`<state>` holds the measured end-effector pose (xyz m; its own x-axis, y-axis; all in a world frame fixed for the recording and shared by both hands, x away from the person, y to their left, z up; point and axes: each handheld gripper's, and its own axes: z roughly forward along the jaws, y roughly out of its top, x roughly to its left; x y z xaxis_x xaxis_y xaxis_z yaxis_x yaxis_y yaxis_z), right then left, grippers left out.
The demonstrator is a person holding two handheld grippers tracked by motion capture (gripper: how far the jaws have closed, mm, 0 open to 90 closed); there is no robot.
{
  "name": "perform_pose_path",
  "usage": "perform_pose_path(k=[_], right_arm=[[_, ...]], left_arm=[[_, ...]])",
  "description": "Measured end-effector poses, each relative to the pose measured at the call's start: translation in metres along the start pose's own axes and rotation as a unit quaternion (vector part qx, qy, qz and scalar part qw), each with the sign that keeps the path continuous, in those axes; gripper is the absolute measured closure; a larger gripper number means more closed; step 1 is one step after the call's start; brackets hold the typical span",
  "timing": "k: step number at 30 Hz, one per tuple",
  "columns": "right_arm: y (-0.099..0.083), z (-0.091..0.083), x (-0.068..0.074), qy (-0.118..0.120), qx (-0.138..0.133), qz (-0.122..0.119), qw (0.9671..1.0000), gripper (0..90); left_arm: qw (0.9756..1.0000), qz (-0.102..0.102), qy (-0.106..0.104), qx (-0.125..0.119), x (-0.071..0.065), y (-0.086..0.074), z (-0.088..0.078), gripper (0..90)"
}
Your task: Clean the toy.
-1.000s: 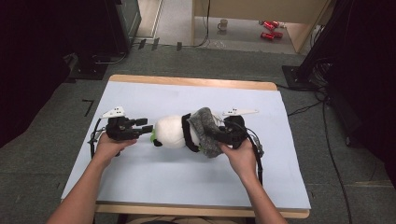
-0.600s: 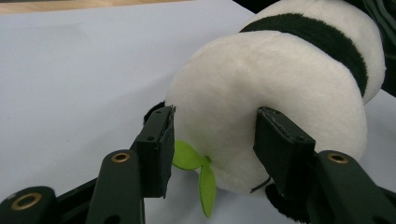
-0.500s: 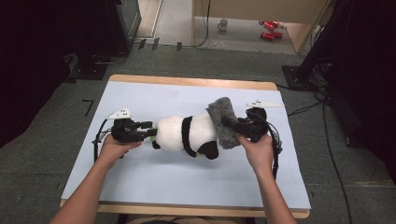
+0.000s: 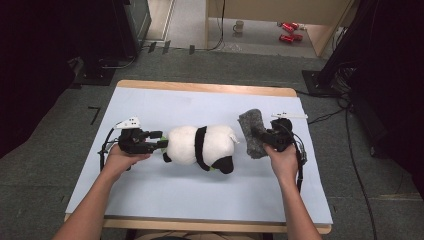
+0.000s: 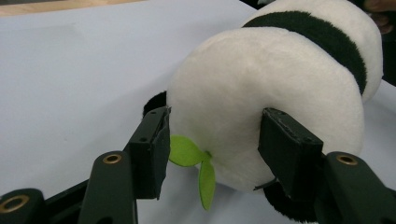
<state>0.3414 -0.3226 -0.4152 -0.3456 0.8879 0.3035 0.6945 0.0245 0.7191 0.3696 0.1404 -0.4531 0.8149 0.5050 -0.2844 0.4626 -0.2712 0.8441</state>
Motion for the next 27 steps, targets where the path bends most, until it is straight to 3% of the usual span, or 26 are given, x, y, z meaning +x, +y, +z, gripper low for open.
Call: perform_pose_path(k=[6,19,22,27], right_arm=[[-0.009,0.022,-0.011,-0.014,0.029,-0.003,0.9995,76.0],[-0.017,0.055,-0.019,-0.041,0.067,-0.013,0.9968,73.2],[-0.018,0.057,-0.021,-0.042,0.075,-0.009,0.9963,69.5],[-0.017,0.054,-0.025,-0.031,0.071,0.02,0.9968,54.5]], left_arm=[[1.0,0.001,-0.004,-0.002,-0.003,-0.001,0.0,42.0],[1.0,0.008,-0.001,0.003,-0.006,-0.002,-0.005,39.6],[1.0,0.003,0.007,-0.003,-0.003,-0.001,-0.01,39.9],[0.9998,-0.001,0.019,-0.009,0.002,-0.001,-0.015,40.4]])
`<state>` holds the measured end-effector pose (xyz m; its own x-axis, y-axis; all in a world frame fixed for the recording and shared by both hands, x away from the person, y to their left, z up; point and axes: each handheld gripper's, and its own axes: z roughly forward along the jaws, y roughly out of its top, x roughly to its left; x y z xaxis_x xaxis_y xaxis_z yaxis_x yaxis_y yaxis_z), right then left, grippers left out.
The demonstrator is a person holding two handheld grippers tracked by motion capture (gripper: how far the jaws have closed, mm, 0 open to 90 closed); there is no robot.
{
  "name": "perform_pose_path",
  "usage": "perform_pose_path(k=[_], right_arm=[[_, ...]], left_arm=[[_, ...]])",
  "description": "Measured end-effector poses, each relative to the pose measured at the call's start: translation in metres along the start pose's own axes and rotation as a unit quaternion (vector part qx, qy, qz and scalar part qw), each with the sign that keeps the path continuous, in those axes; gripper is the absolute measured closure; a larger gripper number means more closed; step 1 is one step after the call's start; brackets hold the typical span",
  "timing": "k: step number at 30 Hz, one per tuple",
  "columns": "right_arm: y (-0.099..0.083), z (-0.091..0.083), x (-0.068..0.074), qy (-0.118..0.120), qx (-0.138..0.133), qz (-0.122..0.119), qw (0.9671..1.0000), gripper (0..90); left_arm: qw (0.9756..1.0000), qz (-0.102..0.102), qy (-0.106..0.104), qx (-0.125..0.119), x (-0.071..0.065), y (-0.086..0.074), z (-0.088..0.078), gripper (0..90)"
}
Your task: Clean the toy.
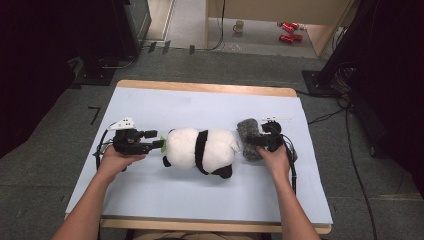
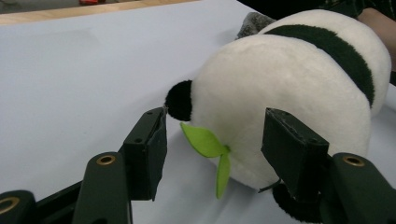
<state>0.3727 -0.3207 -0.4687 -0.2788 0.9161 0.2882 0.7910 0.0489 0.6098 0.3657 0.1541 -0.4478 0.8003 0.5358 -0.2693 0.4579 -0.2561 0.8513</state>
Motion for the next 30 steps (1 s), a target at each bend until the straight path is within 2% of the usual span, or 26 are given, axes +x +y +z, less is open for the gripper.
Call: perform_pose_path(k=[4,5,8,14,18,23,30], right_arm=[[0.003,-0.011,-0.002,0.009,-0.029,-0.002,0.9995,43.8],[0.003,-0.018,-0.003,0.01,-0.048,-0.007,0.9988,40.8],[0.004,-0.024,-0.005,0.012,-0.061,-0.008,0.998,39.8],[0.001,-0.037,-0.016,0.005,-0.071,-0.002,0.9975,40.7],[-0.001,-0.045,-0.025,0.004,-0.083,-0.003,0.9965,42.8],[-0.008,-0.054,-0.039,-0.014,-0.103,-0.003,0.9946,42.6],[-0.02,-0.056,-0.056,-0.045,-0.103,-0.006,0.9936,43.6]], left_arm=[[0.9998,0.0,0.019,0.006,0.006,-0.001,-0.004,40.7],[0.9996,-0.002,0.027,0.009,0.007,-0.001,-0.004,41.0],[0.9989,-0.014,0.043,0.011,0.013,-0.002,-0.006,41.1],[0.9978,-0.008,0.061,0.024,0.021,-0.005,-0.008,41.2],[0.9962,-0.017,0.079,0.033,0.029,-0.007,-0.009,41.3],[0.9937,-0.022,0.099,0.048,0.037,-0.011,-0.007,41.6],[0.988,-0.011,0.132,0.078,0.043,-0.014,-0.004,41.3]])
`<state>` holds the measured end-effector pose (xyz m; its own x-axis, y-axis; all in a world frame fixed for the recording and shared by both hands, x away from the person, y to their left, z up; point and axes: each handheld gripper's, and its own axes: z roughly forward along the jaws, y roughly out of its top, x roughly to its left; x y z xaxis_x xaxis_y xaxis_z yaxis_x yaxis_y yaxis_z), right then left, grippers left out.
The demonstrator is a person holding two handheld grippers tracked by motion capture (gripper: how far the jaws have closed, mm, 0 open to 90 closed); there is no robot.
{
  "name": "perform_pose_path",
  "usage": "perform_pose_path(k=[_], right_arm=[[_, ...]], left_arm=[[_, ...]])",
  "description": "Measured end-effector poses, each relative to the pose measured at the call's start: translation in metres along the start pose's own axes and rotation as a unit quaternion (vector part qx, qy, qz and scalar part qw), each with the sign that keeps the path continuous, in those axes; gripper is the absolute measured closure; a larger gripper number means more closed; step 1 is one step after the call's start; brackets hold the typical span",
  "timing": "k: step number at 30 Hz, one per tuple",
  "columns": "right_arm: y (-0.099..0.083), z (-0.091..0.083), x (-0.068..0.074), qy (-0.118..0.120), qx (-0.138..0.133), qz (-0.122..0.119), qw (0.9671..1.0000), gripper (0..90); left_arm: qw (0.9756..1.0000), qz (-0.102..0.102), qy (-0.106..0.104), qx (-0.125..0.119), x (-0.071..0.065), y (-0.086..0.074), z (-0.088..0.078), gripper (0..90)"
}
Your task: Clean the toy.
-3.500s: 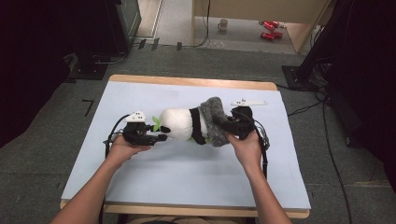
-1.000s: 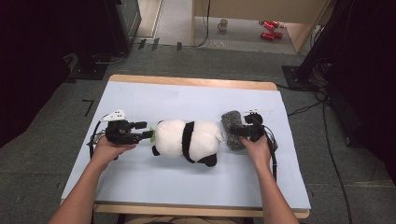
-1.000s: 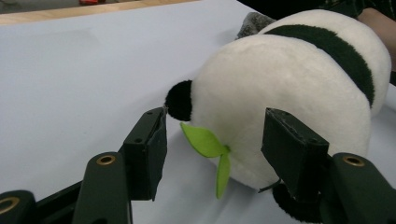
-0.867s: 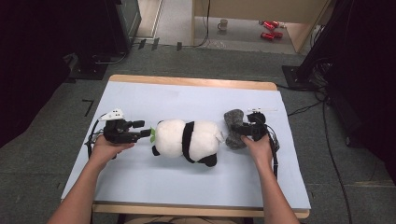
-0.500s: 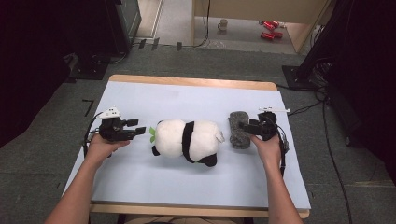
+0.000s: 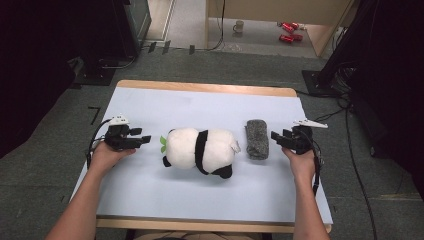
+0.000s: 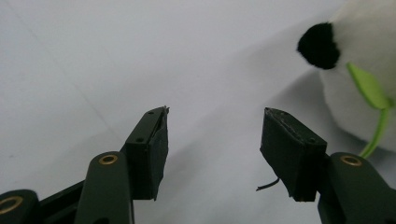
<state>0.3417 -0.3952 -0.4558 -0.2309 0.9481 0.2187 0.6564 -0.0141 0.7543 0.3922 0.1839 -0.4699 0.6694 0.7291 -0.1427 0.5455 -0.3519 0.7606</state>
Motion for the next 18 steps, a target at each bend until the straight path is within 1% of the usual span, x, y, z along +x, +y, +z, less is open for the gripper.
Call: perform_pose_path(k=[2,4,7,9,12,15,18], right_arm=[[-0.003,0.002,-0.002,-0.013,0.008,-0.012,0.9998,43.7],[-0.006,0.003,-0.005,-0.023,0.017,-0.023,0.9993,43.8],[-0.012,0.006,-0.009,-0.032,0.03,-0.023,0.9988,43.4],[-0.015,0.007,-0.011,-0.039,0.033,-0.023,0.9984,43.6],[-0.019,0.008,-0.013,-0.048,0.039,-0.029,0.9977,43.8],[-0.023,0.011,-0.013,-0.055,0.046,-0.035,0.9968,43.7],[-0.027,0.015,-0.012,-0.061,0.058,-0.042,0.9956,43.2]], left_arm=[[0.9999,0.003,0.007,0.007,0.003,-0.001,0.0,41.0],[0.9998,-0.002,0.012,0.014,0.006,-0.003,0.003,40.8],[0.9995,0.004,0.022,0.024,0.01,-0.006,0.006,42.5],[0.9989,0.005,0.031,0.033,0.011,-0.008,0.009,43.8],[0.9986,0.006,0.035,0.039,0.014,-0.011,0.011,43.8],[0.9991,0.0,0.029,0.029,0.017,-0.013,0.011,43.8],[0.9994,0.002,0.025,0.026,0.017,-0.015,0.011,42.0]])
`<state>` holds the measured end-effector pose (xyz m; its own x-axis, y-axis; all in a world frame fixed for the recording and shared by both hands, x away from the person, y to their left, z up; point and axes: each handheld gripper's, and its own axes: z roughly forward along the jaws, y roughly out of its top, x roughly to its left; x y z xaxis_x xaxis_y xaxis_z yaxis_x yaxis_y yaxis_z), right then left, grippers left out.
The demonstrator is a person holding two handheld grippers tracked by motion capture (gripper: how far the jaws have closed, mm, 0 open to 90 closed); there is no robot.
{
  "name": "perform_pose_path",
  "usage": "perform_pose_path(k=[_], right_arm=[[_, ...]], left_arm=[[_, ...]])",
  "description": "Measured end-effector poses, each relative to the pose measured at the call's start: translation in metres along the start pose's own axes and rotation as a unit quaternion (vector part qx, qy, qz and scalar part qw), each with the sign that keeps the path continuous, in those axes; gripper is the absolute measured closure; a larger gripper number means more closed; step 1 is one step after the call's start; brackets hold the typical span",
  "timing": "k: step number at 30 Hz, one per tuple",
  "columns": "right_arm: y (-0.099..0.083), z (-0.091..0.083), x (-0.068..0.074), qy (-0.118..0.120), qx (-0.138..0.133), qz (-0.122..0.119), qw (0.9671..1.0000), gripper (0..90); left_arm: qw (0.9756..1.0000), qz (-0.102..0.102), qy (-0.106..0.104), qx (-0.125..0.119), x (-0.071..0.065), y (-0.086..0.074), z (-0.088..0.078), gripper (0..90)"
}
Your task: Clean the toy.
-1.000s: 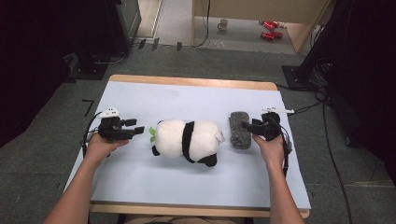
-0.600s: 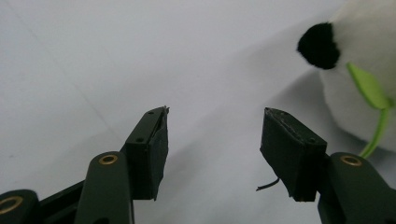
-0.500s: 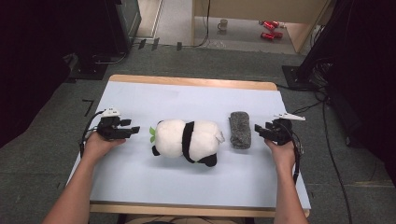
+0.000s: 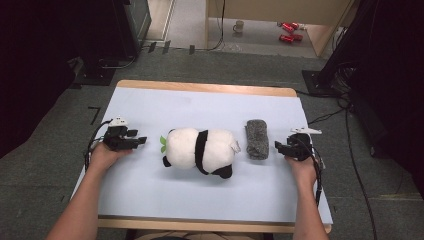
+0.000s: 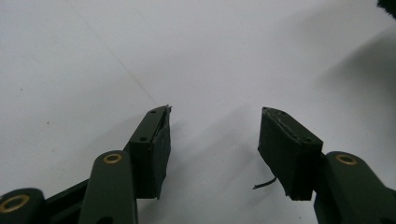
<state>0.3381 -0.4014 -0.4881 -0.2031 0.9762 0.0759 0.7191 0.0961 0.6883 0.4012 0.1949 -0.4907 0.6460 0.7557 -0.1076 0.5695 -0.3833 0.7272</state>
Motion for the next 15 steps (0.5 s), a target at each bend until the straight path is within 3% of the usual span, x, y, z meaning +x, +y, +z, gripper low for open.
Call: perform_pose_path(k=[3,6,13,15], right_arm=[[-0.002,0.004,0.004,-0.011,0.005,-0.021,0.9997,41.4],[-0.005,0.005,0.004,-0.011,-0.003,-0.02,0.9997,40.7],[-0.015,0.005,0.004,-0.009,-0.042,-0.022,0.9989,39.3],[-0.015,0.005,0.004,-0.008,-0.041,-0.023,0.9989,38.7]], left_arm=[[1.0,0.006,0.002,-0.005,-0.003,-0.002,0.001,36.7],[0.9996,0.022,0.014,-0.013,-0.007,-0.005,0.002,35.3],[0.9993,0.032,0.014,-0.009,-0.009,-0.005,0.003,31.8],[0.9992,0.035,0.016,-0.008,-0.009,-0.005,0.003,31.2]])
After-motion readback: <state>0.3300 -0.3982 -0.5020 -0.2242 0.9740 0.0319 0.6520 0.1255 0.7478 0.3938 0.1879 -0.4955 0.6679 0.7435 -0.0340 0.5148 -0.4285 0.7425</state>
